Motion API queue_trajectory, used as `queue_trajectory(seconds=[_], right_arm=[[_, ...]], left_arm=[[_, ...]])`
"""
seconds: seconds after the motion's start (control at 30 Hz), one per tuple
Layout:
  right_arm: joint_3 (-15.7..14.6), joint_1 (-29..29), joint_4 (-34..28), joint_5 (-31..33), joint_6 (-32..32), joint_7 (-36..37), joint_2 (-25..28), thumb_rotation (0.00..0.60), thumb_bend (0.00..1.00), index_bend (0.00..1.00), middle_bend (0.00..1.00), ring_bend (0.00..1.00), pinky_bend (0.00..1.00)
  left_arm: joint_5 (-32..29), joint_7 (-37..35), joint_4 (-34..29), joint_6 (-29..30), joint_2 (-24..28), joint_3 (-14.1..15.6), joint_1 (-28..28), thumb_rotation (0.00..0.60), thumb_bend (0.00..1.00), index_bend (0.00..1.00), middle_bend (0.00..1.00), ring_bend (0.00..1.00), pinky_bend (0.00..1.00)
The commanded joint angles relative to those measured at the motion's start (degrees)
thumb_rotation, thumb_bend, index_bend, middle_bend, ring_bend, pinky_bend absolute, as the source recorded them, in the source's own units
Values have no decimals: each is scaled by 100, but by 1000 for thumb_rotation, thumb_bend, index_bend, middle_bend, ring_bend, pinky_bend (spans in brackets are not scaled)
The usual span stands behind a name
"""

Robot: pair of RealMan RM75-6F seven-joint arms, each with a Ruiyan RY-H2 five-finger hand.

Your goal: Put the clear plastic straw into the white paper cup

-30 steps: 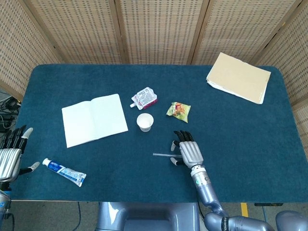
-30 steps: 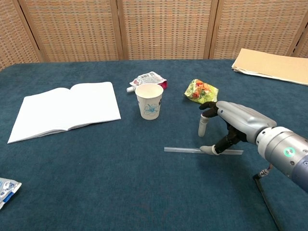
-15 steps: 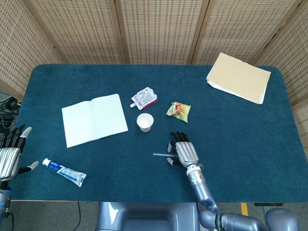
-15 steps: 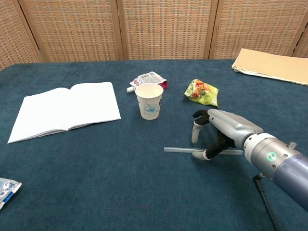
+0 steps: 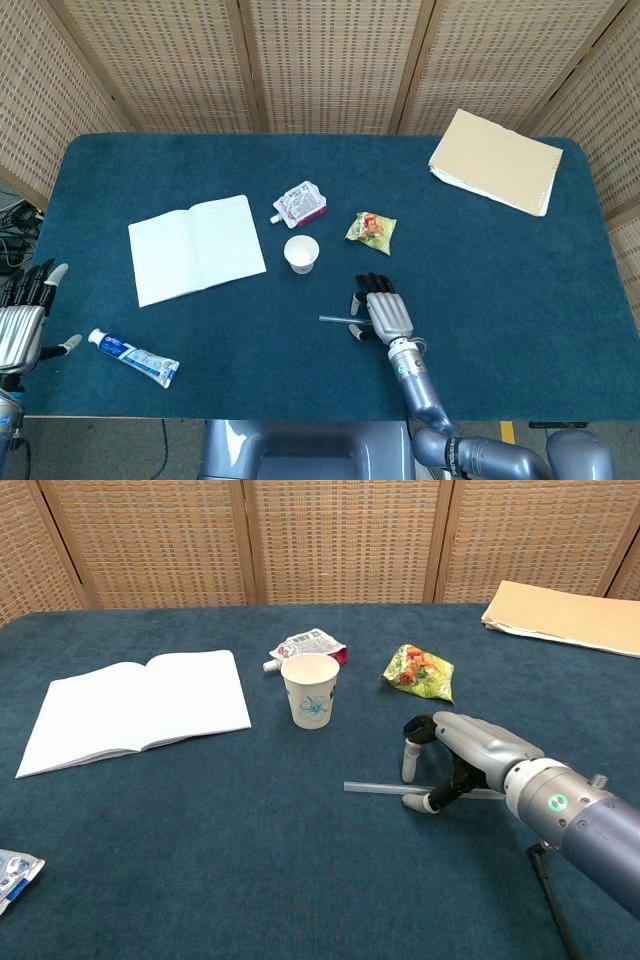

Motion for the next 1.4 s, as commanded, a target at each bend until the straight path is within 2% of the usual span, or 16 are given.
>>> queue_trajectory(seconds=[0.03,0.27,0.6,0.83,1.0,1.1,1.3,1.4], right_arm=[[-5,-2,-3,-1,15,10,-2,600,485,580,211,0,24],[-35,-14,-2,68,7,-18,-8,600,535,600,224,0,24],[-29,-2,-190,45,51,-52,134,600,540,601,224,0,24],[127,39,-477,18,98,30,369,600,539,601,224,0,24],[501,48,-934,-141,-1,1005,726,600,539,600,224,0,5],[838,64,-1160,-188,-171,1902,936,600,538,600,224,0,0],[2011,278,-1364,196,-630,4241,1005,600,537,601,224,0,0],[2307,444,-1145,203,-641,4862,848,600,537,603,228,0,0]], left_arm=[[7,-1,-2,5,0,5,0,600,49,0,0,0,0],[18,-12,-16,30,10,8,6,600,49,0,0,0,0],[5,-32,-15,17,13,15,3,600,49,0,0,0,0],[-22,-45,-1,-38,3,19,-16,600,48,0,0,0,0],[-112,-95,33,-140,-4,7,-43,600,48,0,0,0,0],[-177,-87,61,-181,-17,-19,-59,600,48,0,0,0,0],[-344,-83,128,-272,-57,-93,-102,600,48,0,0,0,0],[-379,-116,154,-336,-61,-93,-123,600,48,0,0,0,0]])
